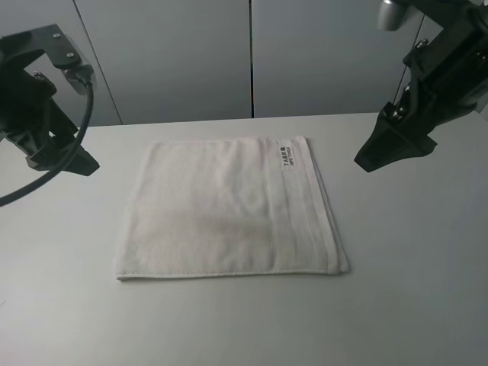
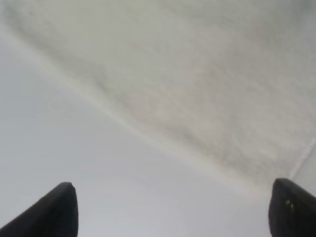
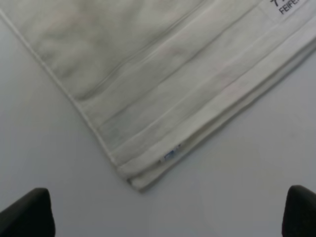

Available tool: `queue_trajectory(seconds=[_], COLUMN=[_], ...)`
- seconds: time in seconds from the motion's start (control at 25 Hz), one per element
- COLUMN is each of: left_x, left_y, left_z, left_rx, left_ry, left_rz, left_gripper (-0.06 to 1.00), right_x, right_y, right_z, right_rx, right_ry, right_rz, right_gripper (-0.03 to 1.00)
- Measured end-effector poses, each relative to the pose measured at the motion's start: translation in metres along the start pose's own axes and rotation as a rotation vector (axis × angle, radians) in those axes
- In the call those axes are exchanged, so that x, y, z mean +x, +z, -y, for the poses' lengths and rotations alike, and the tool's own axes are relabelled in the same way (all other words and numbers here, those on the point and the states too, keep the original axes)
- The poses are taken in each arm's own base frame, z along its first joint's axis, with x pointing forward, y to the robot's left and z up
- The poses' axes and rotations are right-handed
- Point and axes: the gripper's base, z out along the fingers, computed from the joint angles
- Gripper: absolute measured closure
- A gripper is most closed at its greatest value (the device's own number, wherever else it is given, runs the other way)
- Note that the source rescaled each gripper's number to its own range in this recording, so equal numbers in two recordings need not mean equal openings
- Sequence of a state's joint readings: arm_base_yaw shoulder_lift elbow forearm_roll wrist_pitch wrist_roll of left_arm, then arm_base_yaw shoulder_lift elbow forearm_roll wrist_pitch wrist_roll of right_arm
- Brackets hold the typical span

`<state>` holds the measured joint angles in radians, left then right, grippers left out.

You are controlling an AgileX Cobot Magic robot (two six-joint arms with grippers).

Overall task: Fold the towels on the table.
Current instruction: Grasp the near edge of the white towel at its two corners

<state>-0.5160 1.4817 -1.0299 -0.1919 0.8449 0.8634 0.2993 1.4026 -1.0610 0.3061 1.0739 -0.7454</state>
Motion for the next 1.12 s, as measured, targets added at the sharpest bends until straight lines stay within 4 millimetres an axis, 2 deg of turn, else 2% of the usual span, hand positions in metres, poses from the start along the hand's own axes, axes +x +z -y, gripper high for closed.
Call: queue_trajectory(seconds=[0.24, 0.36, 0.48, 0.68, 0.92, 1.12], left_x=[-0.017, -0.014, -0.009, -0.007, -0.009, 0.0], left_y=[0.065, 0.092, 0.111, 0.119, 0.121, 0.137], left_z=[0.028, 0.034, 0.035, 0.036, 0.044, 0.054], left_rx=[0.118, 0.17, 0.205, 0.226, 0.241, 0.276], left_ry=[0.199, 0.224, 0.218, 0.211, 0.265, 0.297], left_rz=[-0.171, -0.24, -0.289, -0.307, -0.307, -0.345], left_gripper=[-0.05, -0.05, -0.05, -0.05, -0.05, -0.05], right_x=[-0.011, -0.015, -0.016, -0.009, 0.008, 0.013], right_y=[0.042, 0.066, 0.091, 0.116, 0.131, 0.136], right_z=[-0.013, -0.018, -0.019, -0.017, -0.021, -0.021], right_rx=[-0.035, -0.078, -0.107, -0.114, -0.123, -0.109], right_ry=[-0.223, -0.269, -0.292, -0.305, -0.359, -0.369], right_rz=[-0.179, -0.248, -0.311, -0.34, -0.346, -0.333], right_gripper=[-0.03, -0.03, -0.03, -0.03, -0.03, -0.03])
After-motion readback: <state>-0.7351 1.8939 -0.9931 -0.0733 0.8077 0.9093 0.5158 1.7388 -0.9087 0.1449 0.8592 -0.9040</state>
